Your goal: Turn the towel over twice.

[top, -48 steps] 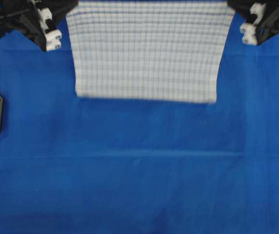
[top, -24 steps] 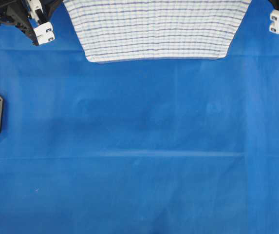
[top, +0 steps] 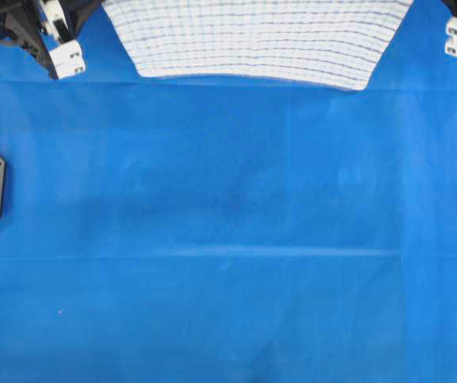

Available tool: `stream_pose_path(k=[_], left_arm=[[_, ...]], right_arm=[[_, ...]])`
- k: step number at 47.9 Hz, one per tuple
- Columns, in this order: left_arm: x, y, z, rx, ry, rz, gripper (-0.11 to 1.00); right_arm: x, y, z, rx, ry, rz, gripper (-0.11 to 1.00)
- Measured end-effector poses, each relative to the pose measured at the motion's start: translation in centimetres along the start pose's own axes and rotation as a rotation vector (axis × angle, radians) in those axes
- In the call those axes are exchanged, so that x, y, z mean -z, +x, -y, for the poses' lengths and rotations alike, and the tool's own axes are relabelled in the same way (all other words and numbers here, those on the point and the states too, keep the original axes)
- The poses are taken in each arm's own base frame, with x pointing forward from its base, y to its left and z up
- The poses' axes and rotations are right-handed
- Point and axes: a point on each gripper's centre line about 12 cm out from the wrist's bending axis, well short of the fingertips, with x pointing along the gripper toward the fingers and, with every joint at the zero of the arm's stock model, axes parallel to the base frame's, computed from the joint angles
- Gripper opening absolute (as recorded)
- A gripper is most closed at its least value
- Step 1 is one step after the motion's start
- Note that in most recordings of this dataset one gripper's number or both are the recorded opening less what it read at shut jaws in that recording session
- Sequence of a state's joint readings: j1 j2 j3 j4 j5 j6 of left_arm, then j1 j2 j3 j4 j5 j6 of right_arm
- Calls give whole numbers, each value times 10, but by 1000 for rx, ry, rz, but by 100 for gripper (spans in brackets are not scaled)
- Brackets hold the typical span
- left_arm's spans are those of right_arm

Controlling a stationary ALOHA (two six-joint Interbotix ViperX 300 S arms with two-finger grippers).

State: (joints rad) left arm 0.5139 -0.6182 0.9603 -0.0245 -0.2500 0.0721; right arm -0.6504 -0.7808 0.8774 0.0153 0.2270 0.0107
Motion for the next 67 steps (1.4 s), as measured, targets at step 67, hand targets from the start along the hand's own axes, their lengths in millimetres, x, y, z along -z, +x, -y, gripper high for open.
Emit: stream_pose_path(k=[67], left_arm=[[185, -72, 200, 642, -78, -683, 1]], right_arm=[[226, -18, -206, -500, 131, -796, 5]])
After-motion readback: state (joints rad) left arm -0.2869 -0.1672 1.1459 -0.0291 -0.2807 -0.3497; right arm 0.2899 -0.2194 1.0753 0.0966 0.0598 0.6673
